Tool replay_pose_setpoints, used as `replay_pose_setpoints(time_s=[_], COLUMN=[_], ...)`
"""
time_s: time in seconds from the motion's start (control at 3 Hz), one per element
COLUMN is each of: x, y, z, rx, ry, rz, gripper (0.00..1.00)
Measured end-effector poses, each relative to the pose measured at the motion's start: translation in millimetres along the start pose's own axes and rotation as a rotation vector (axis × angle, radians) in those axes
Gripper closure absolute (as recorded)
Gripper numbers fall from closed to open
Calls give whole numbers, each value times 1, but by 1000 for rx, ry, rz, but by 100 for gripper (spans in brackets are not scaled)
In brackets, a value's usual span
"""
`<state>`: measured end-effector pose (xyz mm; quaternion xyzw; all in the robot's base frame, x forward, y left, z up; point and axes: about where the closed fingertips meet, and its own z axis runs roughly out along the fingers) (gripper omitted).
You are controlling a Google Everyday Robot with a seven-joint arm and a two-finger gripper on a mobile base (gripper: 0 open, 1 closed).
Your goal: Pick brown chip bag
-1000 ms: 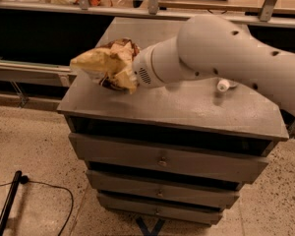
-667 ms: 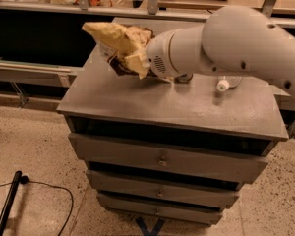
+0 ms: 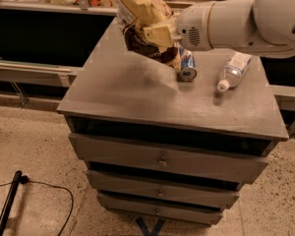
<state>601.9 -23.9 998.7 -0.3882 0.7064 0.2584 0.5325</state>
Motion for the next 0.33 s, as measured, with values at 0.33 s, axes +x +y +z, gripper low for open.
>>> replay_pose_setpoints(time_s=[0.33], x=[0], y=[0], z=[0], rx=[0], ry=[0], rz=[0], gripper=[100])
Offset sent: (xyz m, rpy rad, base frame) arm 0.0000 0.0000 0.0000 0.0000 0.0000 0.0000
